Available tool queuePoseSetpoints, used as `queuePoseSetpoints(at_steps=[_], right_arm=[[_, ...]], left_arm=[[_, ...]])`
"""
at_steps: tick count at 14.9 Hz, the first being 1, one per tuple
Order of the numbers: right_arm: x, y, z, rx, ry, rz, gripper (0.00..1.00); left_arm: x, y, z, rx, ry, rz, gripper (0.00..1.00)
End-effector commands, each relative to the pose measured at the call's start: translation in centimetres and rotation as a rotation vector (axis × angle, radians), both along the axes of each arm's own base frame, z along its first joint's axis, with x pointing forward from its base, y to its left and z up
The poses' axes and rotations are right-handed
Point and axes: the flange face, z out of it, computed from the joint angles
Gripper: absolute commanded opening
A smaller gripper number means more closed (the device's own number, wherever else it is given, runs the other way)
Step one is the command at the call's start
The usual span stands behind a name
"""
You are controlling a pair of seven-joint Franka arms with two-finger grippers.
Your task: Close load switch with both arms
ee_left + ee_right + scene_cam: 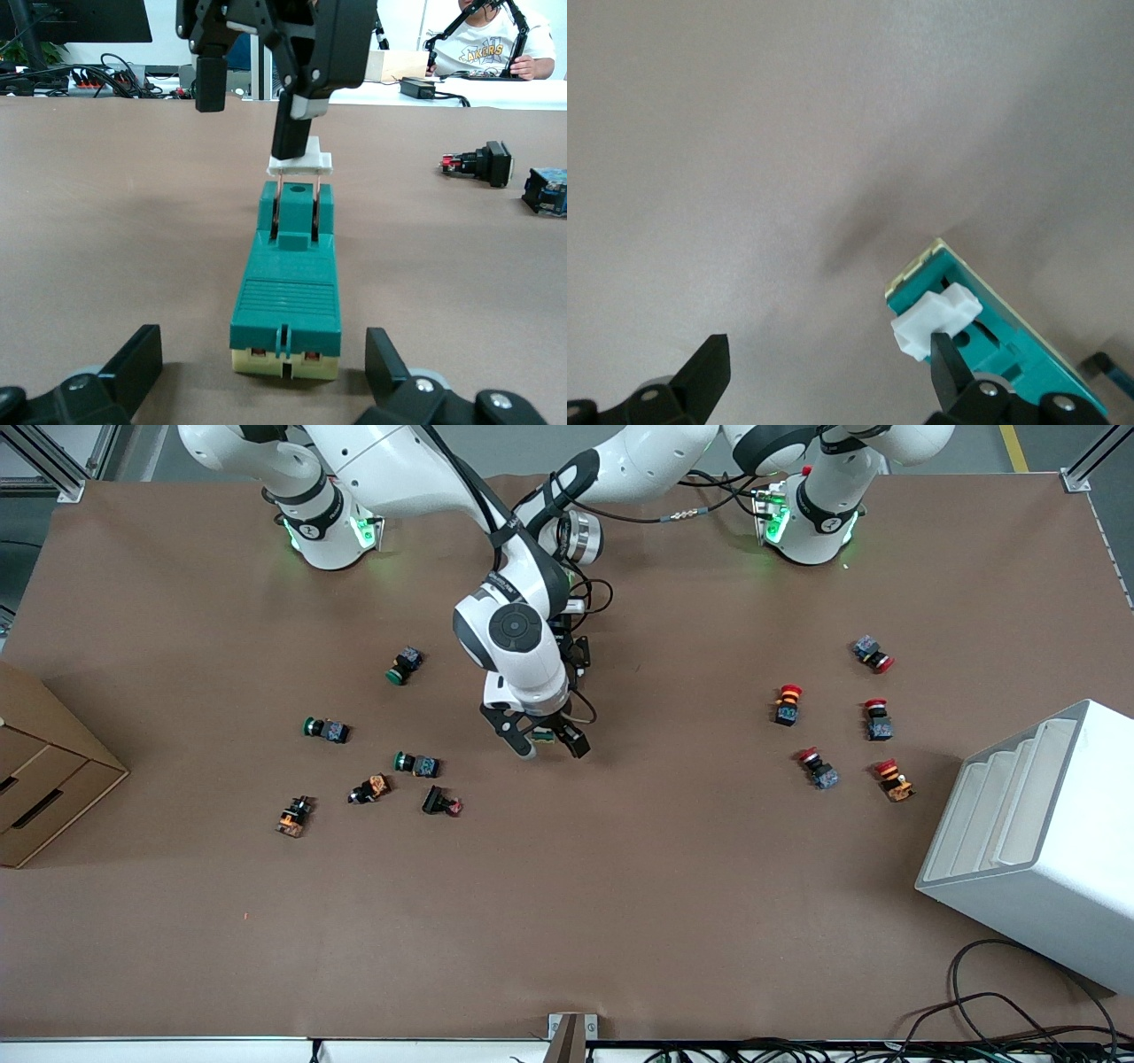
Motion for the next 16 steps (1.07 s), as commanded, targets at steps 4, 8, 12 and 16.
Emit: queuePoseSetpoints(at_steps=[4, 8, 12, 16], right_arm=[[2.2, -0.8, -1.3, -0.004, -0.012, 0.023, 1.0], [3.5, -1.7, -1.0, -0.001, -0.024, 0.029, 1.0], [3.5, -1.5, -2.3, -0.009, -0.017, 0.035, 1.0], [4.3, -1.2, -1.2, 0.002, -0.037, 0.051, 1.0]], left_arm=[[0.2, -1.0, -2.1, -0.042, 0.038, -0.004, 1.0], [0.4, -1.2, -1.5, -0.022, 0.039, -0.002, 1.0], [0.4, -1.4, -1.0, -0.026, 0.037, -0.002, 1.0], [0.3, -2.0, -0.5, -0.039, 0.063, 0.042, 1.0]])
